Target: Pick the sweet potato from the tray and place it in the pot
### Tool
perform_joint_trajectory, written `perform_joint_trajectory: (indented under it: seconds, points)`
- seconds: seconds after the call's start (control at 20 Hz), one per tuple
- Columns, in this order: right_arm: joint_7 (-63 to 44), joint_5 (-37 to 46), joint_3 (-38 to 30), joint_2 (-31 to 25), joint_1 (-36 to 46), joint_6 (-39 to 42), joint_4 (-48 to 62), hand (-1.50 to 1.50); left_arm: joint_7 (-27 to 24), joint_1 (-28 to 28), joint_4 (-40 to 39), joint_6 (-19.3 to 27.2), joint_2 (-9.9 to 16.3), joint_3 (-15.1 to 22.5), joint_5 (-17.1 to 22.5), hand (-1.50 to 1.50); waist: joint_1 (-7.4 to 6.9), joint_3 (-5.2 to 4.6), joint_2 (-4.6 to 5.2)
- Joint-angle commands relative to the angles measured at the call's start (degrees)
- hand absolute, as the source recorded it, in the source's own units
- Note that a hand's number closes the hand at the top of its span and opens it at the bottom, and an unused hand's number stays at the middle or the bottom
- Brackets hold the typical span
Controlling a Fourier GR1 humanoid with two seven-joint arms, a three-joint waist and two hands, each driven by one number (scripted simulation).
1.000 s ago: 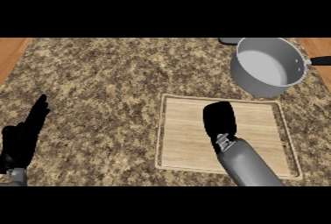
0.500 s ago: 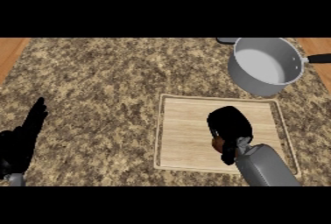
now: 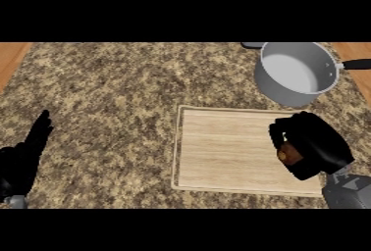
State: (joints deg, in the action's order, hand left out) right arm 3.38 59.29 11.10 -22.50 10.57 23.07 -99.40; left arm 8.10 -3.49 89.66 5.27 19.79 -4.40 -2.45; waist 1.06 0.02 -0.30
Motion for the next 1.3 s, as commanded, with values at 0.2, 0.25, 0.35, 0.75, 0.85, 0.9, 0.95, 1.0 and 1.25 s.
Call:
perform_joint_trajectory:
  seconds: [0.2, 0.25, 0.35, 0.75, 0.85, 0.9, 0.95, 1.0, 1.25]
  points:
    - [-1.29, -4.45, -13.18, 0.18, -0.23, -7.37, -13.05, 1.5, 0.22, 1.26, -1.32, -1.39, 0.43, -1.32, 0.72, 0.0, -0.44, -0.01, 0.16]
    - [-2.17, -9.51, -15.62, 1.05, -1.53, -3.9, -17.66, 1.5, -0.62, 0.09, -0.89, -1.71, 0.65, -1.6, 0.88, 0.0, -0.13, -0.03, 0.0]
    - [-2.99, -15.12, -20.33, 2.59, 3.91, -2.13, -11.97, 1.5, -1.49, 1.08, -1.17, -0.99, 0.16, -0.53, -0.95, 0.0, -0.85, -0.02, 0.24]
    - [-2.38, -19.54, -26.35, 1.27, 16.65, -4.41, 1.94, 1.5, -0.02, 0.82, 0.32, -1.62, -2.05, 0.3, -2.2, 0.0, -1.63, -0.02, 0.36]
    - [2.27, -19.54, -28.72, -1.78, 18.39, -6.27, 9.33, 1.5, -1.45, 4.13, -4.58, -1.94, -2.02, -0.95, -2.1, 0.0, -1.54, -0.02, 0.48]
    - [-0.22, -21.08, -29.5, -1.86, 20.73, -4.88, 9.22, 1.5, 0.24, 2.03, -0.56, -0.71, -3.7, 1.3, -3.66, 0.0, -1.63, -0.02, 0.39]
    - [3.26, -20.04, -29.84, -3.29, 23.46, -7.16, 15.77, 1.5, -0.63, 0.62, 0.6, -1.03, -2.66, 0.57, -3.73, 0.0, -2.11, 0.0, 0.49]
    - [3.55, -23.29, -32.21, -5.36, 22.68, -4.12, 13.74, 1.5, -2.1, 0.78, -2.19, -4.45, -1.11, -2.09, -0.47, 0.0, -1.6, -0.02, 0.38]
    - [9.83, -18.29, -29.36, -6.43, 31.94, -11.93, 33.15, 1.5, 0.33, 4.52, -1.6, -2.43, -2.63, -1.27, -2.7, 0.0, -2.35, 0.0, 0.69]
